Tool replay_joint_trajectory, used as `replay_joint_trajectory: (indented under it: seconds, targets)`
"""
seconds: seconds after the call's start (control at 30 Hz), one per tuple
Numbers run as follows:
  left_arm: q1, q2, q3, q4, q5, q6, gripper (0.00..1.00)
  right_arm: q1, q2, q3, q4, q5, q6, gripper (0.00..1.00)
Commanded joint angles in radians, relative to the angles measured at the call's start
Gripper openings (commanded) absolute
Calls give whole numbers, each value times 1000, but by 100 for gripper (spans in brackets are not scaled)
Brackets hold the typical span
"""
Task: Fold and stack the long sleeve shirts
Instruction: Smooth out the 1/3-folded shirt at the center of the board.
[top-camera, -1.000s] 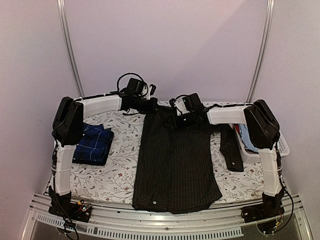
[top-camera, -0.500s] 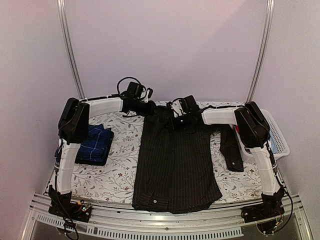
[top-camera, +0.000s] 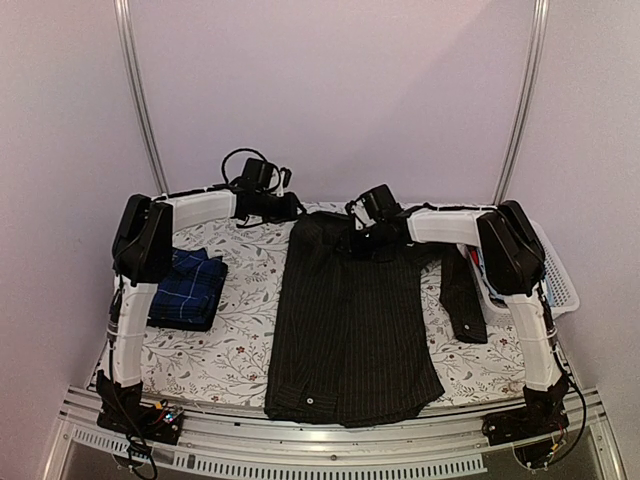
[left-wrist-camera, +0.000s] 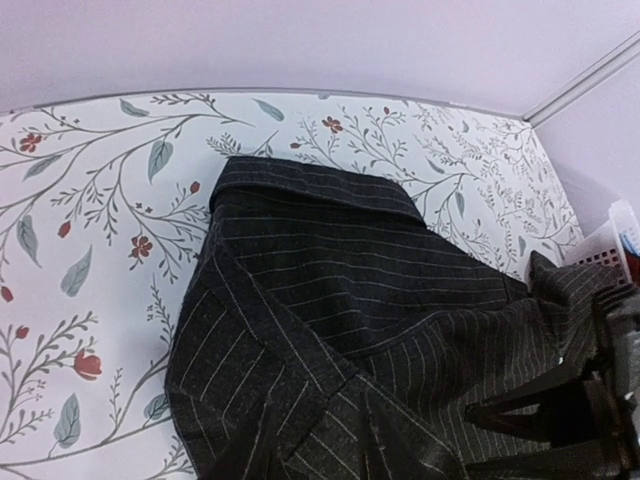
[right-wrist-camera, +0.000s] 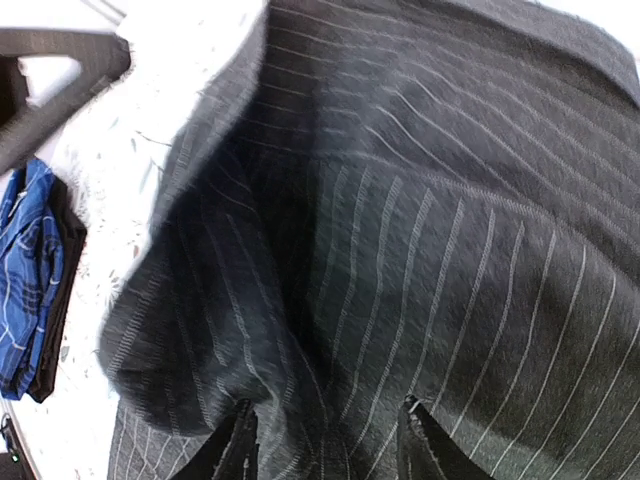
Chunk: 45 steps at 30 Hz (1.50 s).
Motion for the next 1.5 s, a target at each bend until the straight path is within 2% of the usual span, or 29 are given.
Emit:
replay_joint_trajectory:
  seconds: [0.0, 0.23, 0.5, 0.8, 0.9, 1.13, 1.3, 1.43, 1.47]
  targets:
    - [12, -18, -50, 22, 6, 1, 25, -10, -63, 92, 32, -36, -53, 48]
    - [13, -50, -97, 30, 46, -16, 16, -12, 17, 229, 46, -118, -83, 56]
    - [12, -113, -193, 50, 83, -33, 11, -12, 131, 320, 22, -199, -71, 56]
    - [2, -108, -214, 63, 121, -44, 10, -12, 197, 377, 21, -239, -44, 54]
    - [-2, -99, -205, 63, 128, -43, 10, -12, 220, 402, 25, -251, -35, 44]
    - [-7, -46, -165, 88, 160, -63, 10, -12, 257, 468, 50, -182, -58, 2]
    - [-6, 28, -114, 133, 199, -98, 13, -12, 263, 493, 70, -51, -127, 0]
    - [-6, 108, -41, 141, 240, -125, 14, -12, 266, 501, 96, -21, -160, 0]
    - [-6, 115, -36, 152, 243, -132, 14, -11, 265, 507, 81, -6, -160, 3]
